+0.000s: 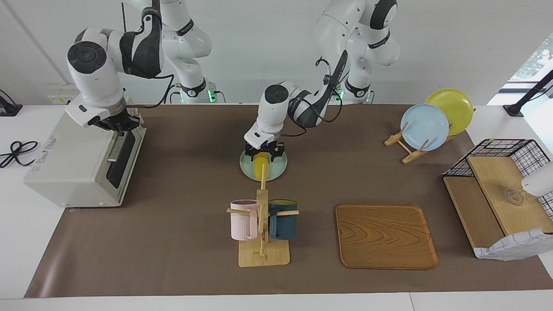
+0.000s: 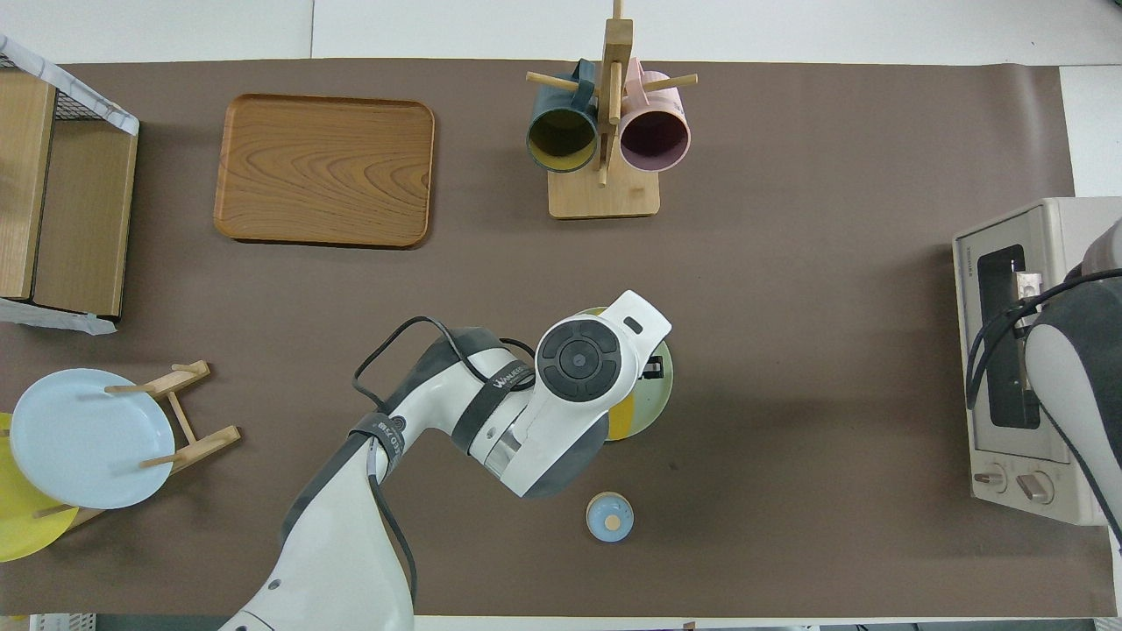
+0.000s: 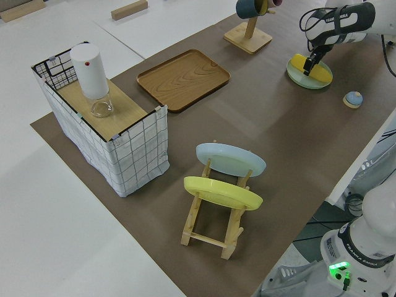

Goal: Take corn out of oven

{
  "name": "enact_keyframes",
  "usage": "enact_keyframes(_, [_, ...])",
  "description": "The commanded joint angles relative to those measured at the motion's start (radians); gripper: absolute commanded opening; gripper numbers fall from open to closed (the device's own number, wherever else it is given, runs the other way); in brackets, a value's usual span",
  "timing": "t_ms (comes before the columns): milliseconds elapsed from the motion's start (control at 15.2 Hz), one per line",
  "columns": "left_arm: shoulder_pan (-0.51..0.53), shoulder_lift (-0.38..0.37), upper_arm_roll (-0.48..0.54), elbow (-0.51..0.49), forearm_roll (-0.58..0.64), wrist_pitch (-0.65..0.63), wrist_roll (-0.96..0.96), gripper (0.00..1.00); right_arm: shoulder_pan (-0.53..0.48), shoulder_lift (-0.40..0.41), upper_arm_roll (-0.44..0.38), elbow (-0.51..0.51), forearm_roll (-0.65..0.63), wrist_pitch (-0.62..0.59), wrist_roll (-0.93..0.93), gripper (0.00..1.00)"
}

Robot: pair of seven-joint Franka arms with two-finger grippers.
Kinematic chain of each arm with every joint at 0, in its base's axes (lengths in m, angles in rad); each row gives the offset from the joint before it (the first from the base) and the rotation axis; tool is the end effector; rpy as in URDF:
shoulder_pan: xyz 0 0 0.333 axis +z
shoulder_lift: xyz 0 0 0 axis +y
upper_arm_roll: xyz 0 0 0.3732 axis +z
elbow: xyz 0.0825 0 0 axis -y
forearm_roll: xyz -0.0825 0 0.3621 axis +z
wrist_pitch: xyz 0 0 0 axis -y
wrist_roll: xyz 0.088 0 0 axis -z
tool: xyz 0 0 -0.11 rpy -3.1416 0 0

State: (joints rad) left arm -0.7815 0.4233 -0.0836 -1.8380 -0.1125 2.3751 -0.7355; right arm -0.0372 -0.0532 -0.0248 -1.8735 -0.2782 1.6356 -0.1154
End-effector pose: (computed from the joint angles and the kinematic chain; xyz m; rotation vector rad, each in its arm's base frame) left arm 0.4318 -0.4993 0.3740 2.9779 -0.0650 -0.0061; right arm 0.4983 -0.0599 0.5801 2.8665 0.1399 -0.2998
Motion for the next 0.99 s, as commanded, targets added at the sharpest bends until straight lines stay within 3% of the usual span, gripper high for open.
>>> enact_keyframes(0, [-0.013,0.0,0.015,0.017,0.016,-0.029,-0.025,0.27,-0.007,-0.004,0.026,0.112,0.133,-0.107,-0.026,0.0])
enact_keyframes(66, [-0.007,-0.001,0.015,0.025,0.016,-0.04,-0.025,0.14,-0.007,0.006,0.031,0.143,0.189,-0.121,-0.021,0.0])
enact_keyframes(132, [-0.005,-0.008,0.015,0.025,0.016,-0.046,-0.025,0.03,-0.009,0.012,0.032,0.152,0.214,-0.114,-0.021,0.06])
enact_keyframes(197, [-0.002,-0.015,0.015,0.025,0.016,-0.053,-0.025,0.0,-0.013,0.015,0.031,0.154,0.223,-0.099,-0.021,0.12])
enact_keyframes(329, [0.008,-0.04,0.016,0.025,0.014,-0.086,-0.024,0.0,-0.026,0.019,0.028,0.158,0.241,-0.08,-0.02,0.42])
enact_keyframes(460, [0.036,-0.073,0.015,0.025,0.014,-0.117,-0.019,0.0,-0.029,0.021,0.022,0.166,0.254,-0.076,-0.01,0.43])
enact_keyframes(592, [0.089,-0.136,0.015,0.031,0.016,-0.192,-0.012,0.0,-0.03,0.038,0.02,0.187,0.263,-0.082,-0.009,0.38])
enact_keyframes(658, [0.126,-0.155,0.016,0.048,0.017,-0.244,-0.002,0.0,-0.026,0.048,0.017,0.203,0.261,-0.086,-0.006,0.41])
enact_keyframes(723, [0.164,-0.155,0.016,0.078,0.017,-0.291,0.03,0.0,-0.02,0.049,0.017,0.204,0.257,-0.089,0.0,0.83])
enact_keyframes(789, [0.198,-0.153,0.016,0.109,0.017,-0.334,0.065,0.0,-0.017,0.049,0.019,0.206,0.255,-0.091,0.012,1.0])
enact_keyframes(921, [0.287,-0.141,0.016,0.17,0.019,-0.404,0.151,0.0,-0.017,0.049,0.02,0.208,0.257,-0.108,0.031,1.0])
